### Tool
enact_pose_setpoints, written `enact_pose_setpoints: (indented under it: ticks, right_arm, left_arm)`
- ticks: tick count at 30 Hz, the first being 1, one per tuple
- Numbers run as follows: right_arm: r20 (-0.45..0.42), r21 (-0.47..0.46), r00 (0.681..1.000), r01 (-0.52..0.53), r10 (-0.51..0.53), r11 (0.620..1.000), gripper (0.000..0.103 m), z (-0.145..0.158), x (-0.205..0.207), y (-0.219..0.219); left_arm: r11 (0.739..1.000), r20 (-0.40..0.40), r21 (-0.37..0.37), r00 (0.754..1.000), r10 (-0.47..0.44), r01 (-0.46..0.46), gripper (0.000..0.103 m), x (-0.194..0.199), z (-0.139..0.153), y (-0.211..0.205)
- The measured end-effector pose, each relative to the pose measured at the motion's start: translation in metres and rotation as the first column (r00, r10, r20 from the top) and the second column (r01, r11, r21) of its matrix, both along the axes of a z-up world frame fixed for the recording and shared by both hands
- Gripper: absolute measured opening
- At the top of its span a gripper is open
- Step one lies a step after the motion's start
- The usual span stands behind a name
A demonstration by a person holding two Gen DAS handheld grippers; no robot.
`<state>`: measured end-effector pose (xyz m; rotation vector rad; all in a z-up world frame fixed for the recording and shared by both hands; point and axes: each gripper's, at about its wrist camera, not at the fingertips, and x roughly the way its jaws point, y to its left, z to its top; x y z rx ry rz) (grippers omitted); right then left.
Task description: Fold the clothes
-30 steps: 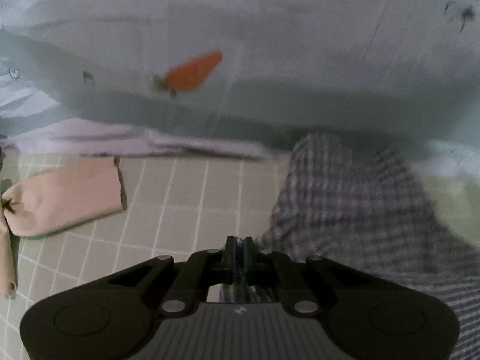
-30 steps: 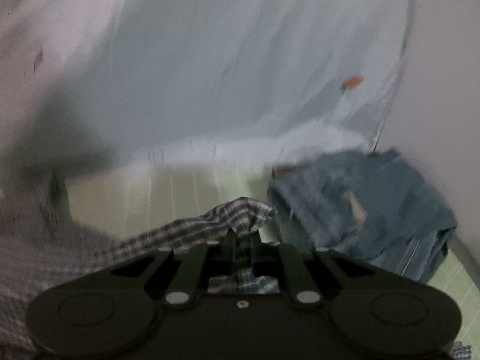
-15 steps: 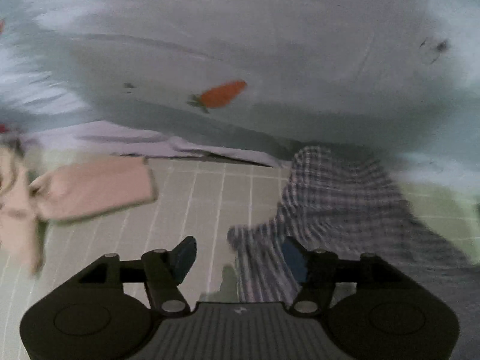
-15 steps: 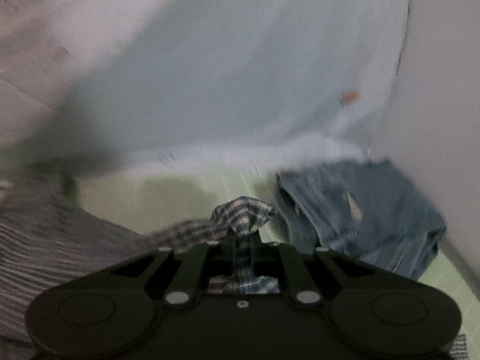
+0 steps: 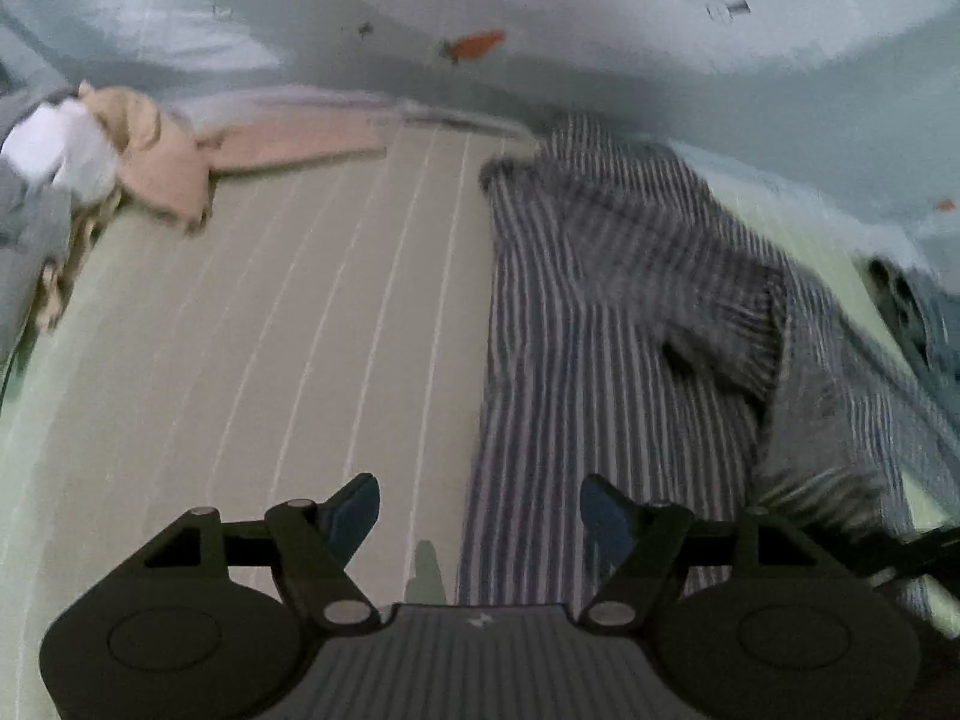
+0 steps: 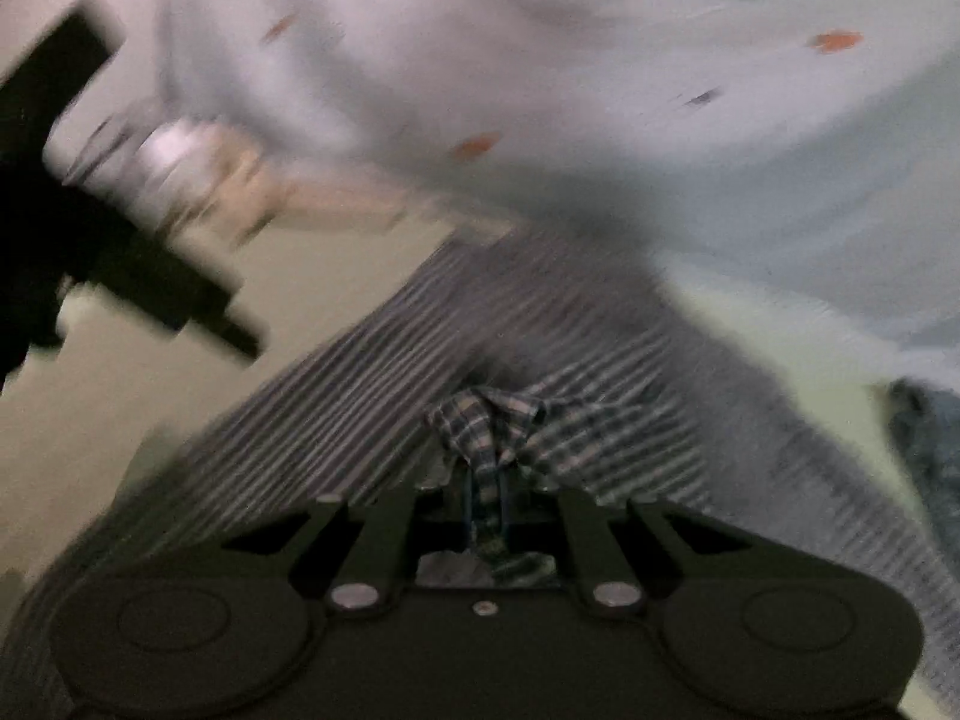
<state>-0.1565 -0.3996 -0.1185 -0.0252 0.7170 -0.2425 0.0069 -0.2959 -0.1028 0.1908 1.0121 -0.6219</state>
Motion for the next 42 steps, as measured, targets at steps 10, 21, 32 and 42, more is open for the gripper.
enact_pose_setpoints:
  ticks: [10,21,32,42]
  right_arm:
    - [-0.076,0.146,0.996,0.051,-0.040,0.988,0.057,-0.025,-0.033,0.029]
    - [-0.083,0.178,0.869,0.495,-0.488,0.850,0.103,-0.043,-0.119,-0.036]
    - [-0.114,0.136,0.859,0.512,-0.500,0.848,0.103,-0.068,-0.143,-0.061]
    - [0.014,0.105,0.887,0.457,-0.461,0.883,0.103,-0.076,-0.154,-0.052]
  left_arm:
    - [0.998,-0.026,0.031,0.998,-0.062,0.063,0.075,-0.053,-0.015,0.022]
    - [0.989,-0.068,-0.023,0.987,-0.146,0.145,0.075,-0.086,-0.025,-0.022]
    - [0.979,-0.061,0.032,0.978,-0.201,0.203,0.057,-0.135,-0.047,-0.055]
    - [0.972,0.024,0.028,0.972,-0.235,0.234,0.004,-0.156,-0.033,-0.045]
